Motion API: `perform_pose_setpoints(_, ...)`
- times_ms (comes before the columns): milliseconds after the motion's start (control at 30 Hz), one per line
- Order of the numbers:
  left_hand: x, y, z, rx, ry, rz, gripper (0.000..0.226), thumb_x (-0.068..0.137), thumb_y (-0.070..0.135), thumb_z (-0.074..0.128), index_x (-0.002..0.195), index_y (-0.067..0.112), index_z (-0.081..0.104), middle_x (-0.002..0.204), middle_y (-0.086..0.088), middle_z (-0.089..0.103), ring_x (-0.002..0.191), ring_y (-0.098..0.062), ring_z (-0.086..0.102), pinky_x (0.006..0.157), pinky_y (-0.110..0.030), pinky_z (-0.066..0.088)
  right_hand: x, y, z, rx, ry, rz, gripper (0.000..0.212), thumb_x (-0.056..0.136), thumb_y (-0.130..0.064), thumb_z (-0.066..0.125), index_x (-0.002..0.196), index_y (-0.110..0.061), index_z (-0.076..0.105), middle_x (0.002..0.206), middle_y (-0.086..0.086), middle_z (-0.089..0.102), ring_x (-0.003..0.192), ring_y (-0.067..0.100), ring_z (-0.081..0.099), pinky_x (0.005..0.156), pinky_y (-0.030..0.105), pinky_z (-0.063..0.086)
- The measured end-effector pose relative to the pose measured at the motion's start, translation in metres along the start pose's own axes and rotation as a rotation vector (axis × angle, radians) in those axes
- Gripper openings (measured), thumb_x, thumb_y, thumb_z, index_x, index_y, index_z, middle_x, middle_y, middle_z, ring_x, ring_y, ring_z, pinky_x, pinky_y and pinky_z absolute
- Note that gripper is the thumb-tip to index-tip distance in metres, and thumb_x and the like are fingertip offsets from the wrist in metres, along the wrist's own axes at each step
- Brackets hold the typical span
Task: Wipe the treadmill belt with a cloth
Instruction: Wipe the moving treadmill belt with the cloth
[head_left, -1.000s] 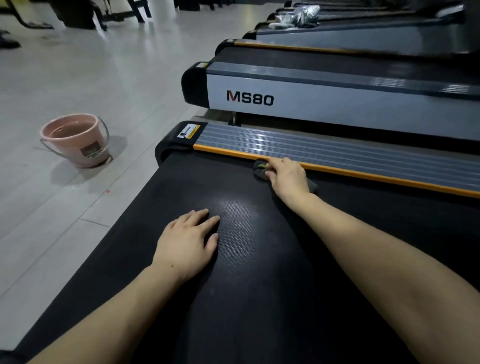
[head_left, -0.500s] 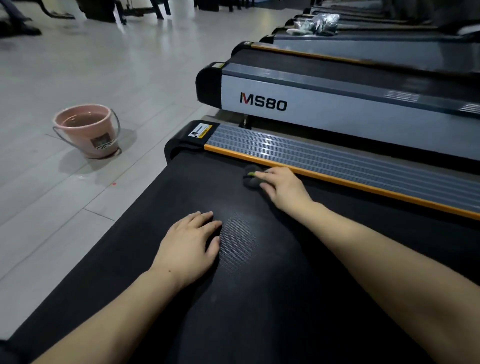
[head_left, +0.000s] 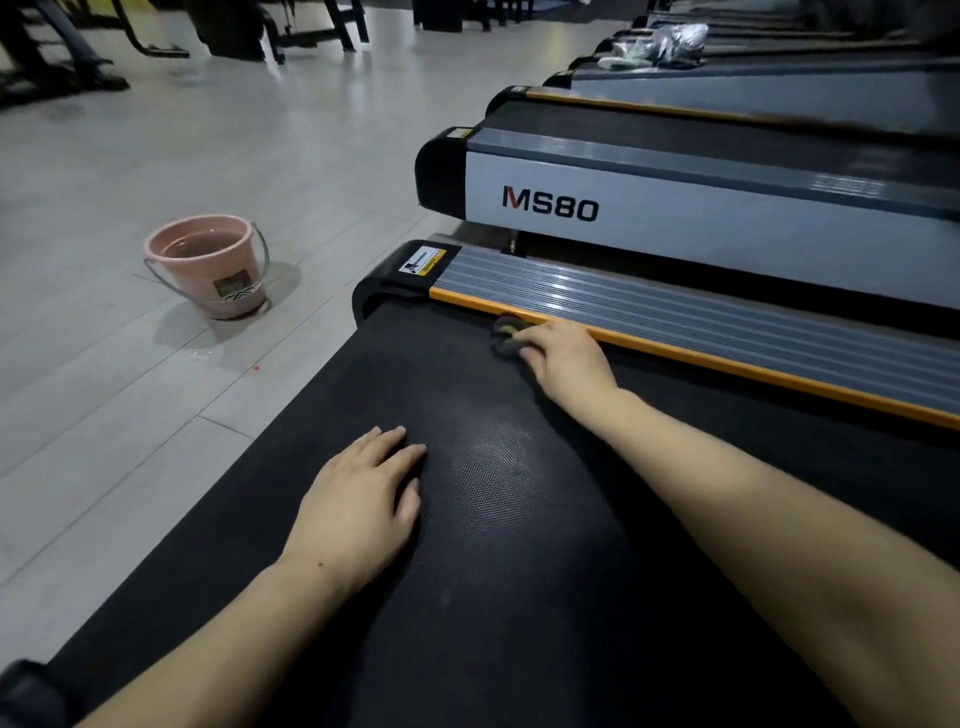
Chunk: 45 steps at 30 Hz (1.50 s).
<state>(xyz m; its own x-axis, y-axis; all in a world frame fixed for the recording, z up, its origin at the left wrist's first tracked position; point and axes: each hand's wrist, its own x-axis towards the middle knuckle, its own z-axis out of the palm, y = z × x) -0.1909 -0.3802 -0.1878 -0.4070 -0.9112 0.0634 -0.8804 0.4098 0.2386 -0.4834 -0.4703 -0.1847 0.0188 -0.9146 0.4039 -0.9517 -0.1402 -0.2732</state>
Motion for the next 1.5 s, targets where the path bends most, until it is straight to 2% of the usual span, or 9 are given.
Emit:
perform_pose_setpoints(133, 0.0, -0.008, -0.002, 0.02, -0.006, -0.007, 0.053, 0.095, 0.046, 0.034, 0.145, 0.035, 0.051, 0.157, 0.008, 0.041, 0.15, -0.017, 0.03, 0.121, -0.037, 0.029, -0.001, -0.023, 0.004, -0.038, 0.044, 0.183, 0.021, 0.096, -0.033, 0.06, 0.113, -0.03, 0.072, 0.102, 0.003, 0.064, 0.102, 0.028, 0.058, 0.087, 0.038, 0.047)
perform_pose_setpoints(367, 0.009, -0.031, -0.008, 0.057, -0.038, -0.059, 0.052, 0.098, 0.047, 0.034, 0.148, 0.036, 0.046, 0.16, 0.007, 0.037, 0.151, -0.018, 0.026, 0.122, -0.038, 0.026, -0.04, -0.064, 0.015, 0.094, -0.013, -0.245, 0.02, 0.092, -0.032, 0.068, 0.111, -0.03, 0.073, 0.1, -0.002, 0.063, 0.095, 0.022, 0.058, 0.08, 0.03, 0.05)
perform_pose_setpoints(533, 0.01, -0.042, -0.008, 0.074, -0.039, -0.078, 0.05, 0.101, 0.044, 0.037, 0.15, 0.038, 0.04, 0.163, 0.01, 0.031, 0.153, -0.015, 0.021, 0.123, -0.036, 0.022, 0.035, -0.038, 0.029, -0.028, 0.028, 0.157, 0.022, 0.097, -0.032, 0.057, 0.113, -0.024, 0.07, 0.104, 0.006, 0.06, 0.107, 0.032, 0.054, 0.087, 0.042, 0.049)
perform_pose_setpoints(600, 0.012, -0.045, -0.009, 0.073, -0.037, -0.073, 0.05, 0.101, 0.044, 0.038, 0.151, 0.038, 0.04, 0.163, 0.008, 0.032, 0.153, -0.016, 0.022, 0.123, -0.037, 0.022, 0.026, -0.056, 0.031, -0.046, 0.046, 0.181, 0.02, 0.096, -0.031, 0.058, 0.111, -0.023, 0.07, 0.103, 0.007, 0.059, 0.104, 0.032, 0.054, 0.087, 0.041, 0.048)
perform_pose_setpoints(833, 0.019, -0.061, -0.012, 0.069, 0.0, -0.114, 0.053, 0.098, 0.049, 0.034, 0.148, 0.038, 0.044, 0.161, 0.009, 0.034, 0.152, -0.017, 0.024, 0.123, -0.038, 0.023, -0.017, -0.093, 0.037, 0.096, -0.055, -0.329, 0.025, 0.094, -0.037, 0.057, 0.112, -0.027, 0.071, 0.103, -0.001, 0.063, 0.095, 0.024, 0.057, 0.084, 0.035, 0.052)
perform_pose_setpoints(1000, 0.019, -0.075, -0.019, 0.003, 0.043, -0.21, 0.049, 0.1, 0.046, 0.039, 0.148, 0.038, 0.043, 0.162, 0.009, 0.032, 0.15, -0.014, 0.025, 0.12, -0.038, 0.027, 0.07, -0.062, 0.055, -0.01, 0.029, 0.118, 0.024, 0.099, -0.033, 0.053, 0.115, -0.025, 0.068, 0.108, 0.007, 0.061, 0.109, 0.033, 0.054, 0.09, 0.041, 0.047)
perform_pose_setpoints(1067, 0.02, -0.083, -0.019, -0.013, 0.025, -0.238, 0.051, 0.1, 0.048, 0.039, 0.15, 0.039, 0.041, 0.162, 0.011, 0.03, 0.149, -0.013, 0.026, 0.119, -0.038, 0.03, 0.061, -0.084, 0.057, -0.046, 0.051, 0.153, 0.023, 0.098, -0.031, 0.054, 0.113, -0.022, 0.068, 0.108, 0.007, 0.061, 0.107, 0.032, 0.053, 0.088, 0.04, 0.044)
perform_pose_setpoints(1300, 0.018, -0.089, -0.021, 0.013, -0.001, -0.198, 0.058, 0.095, 0.054, 0.028, 0.15, 0.04, 0.041, 0.162, 0.012, 0.032, 0.148, -0.012, 0.031, 0.117, -0.036, 0.034, 0.03, -0.126, 0.062, 0.1, -0.094, -0.441, 0.023, 0.096, -0.031, 0.062, 0.116, -0.023, 0.071, 0.108, 0.001, 0.063, 0.098, 0.022, 0.054, 0.086, 0.032, 0.047)
perform_pose_setpoints(1500, 0.017, -0.093, -0.025, 0.003, -0.024, -0.152, 0.052, 0.102, 0.049, 0.036, 0.153, 0.041, 0.035, 0.163, 0.013, 0.027, 0.149, -0.011, 0.026, 0.118, -0.032, 0.031, 0.108, -0.115, 0.087, -0.028, 0.014, 0.052, 0.028, 0.102, -0.033, 0.048, 0.123, -0.025, 0.065, 0.115, 0.008, 0.06, 0.11, 0.032, 0.05, 0.095, 0.04, 0.042)
